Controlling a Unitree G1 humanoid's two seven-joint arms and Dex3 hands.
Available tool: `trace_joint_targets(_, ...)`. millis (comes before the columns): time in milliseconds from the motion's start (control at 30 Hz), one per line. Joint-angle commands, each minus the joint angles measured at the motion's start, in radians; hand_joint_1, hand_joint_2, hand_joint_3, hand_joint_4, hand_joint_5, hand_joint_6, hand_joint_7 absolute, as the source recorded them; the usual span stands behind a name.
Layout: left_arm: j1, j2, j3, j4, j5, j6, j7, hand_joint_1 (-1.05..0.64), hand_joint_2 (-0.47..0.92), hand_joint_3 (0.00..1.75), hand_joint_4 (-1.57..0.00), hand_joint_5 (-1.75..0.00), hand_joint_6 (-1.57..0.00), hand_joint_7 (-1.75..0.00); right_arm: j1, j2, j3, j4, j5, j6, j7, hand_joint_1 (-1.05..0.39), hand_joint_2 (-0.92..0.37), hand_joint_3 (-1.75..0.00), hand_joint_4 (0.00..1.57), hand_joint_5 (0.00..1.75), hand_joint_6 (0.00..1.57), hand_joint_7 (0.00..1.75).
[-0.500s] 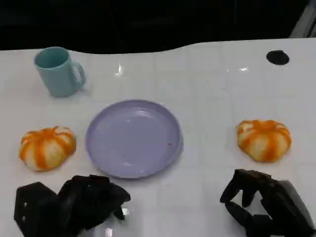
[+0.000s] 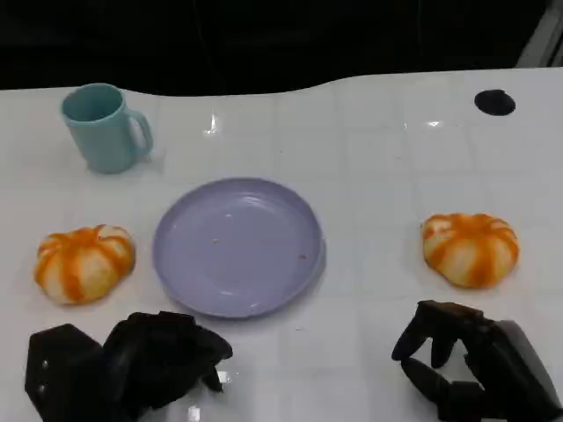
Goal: Grasp the bread from the table and place it into the plate.
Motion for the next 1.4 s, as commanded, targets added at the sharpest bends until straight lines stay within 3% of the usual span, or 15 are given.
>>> trace_joint_targets(33,0.0,0.016,0.008,0.007,0.001,0.001,0.002,-1.05,0.69,0.17,-0.89,-1.52,-1.53,-0.38,-0.008,-0.019,-0.004,-0.007,-0.001,0.008,-0.004,-0.36,-0.54,-0.94,0.68,1.74,0.63,1.38)
trace_joint_targets(467,0.0,0.018,0.008,0.005,0.003,0.007,0.006,-1.05,0.69,0.17,-0.9,-1.52,-1.53,-0.38,-0.008,-0.018,-0.004,-0.009,0.001,0.008,-0.004,-0.35,-0.54,-0.93,0.68,1.73,0.63,1.37)
trace_joint_targets(633,-0.002,0.016,0.009,0.01,0.001,0.005,0.003,-1.05,0.69,0.17,-0.89,-1.52,-1.53,-0.38,-0.006,-0.014,-0.012,-0.019,0.01,0.014,-0.006,-0.36,-0.56,-0.9,0.66,1.66,0.67,1.21)
trace_joint_targets(767,-0.004,0.016,0.008,0.016,0.002,-0.001,0.0,-1.05,0.69,0.17,-0.9,-1.52,-1.52,-0.38,-0.007,-0.013,-0.017,-0.036,0.002,0.011,-0.028,-0.35,-0.55,-0.9,0.68,1.5,0.74,1.04)
trace_joint_targets(900,-0.006,0.017,0.009,0.019,0.001,0.003,0.0,-1.05,0.69,0.17,-0.89,-1.52,-1.52,-0.38,-0.003,-0.013,-0.017,-0.054,0.012,0.009,-0.023,-0.37,-0.61,-0.77,0.67,1.41,0.76,0.89)
trace_joint_targets(1200,-0.009,0.016,0.01,0.025,-0.004,0.0,-0.005,-1.05,0.69,0.16,-0.89,-1.51,-1.52,-0.38,0.029,-0.028,-0.029,-0.176,-0.003,0.064,-0.001,-0.44,-0.89,-0.22,0.52,0.88,0.57,0.55)
trace_joint_targets(1400,-0.007,0.015,0.011,0.027,-0.003,-0.002,-0.002,-1.05,0.69,0.16,-0.9,-1.51,-1.52,-0.39,0.036,-0.067,-0.051,-0.29,-0.026,0.149,0.047,-0.5,-0.92,-0.1,0.36,0.46,0.44,0.27)
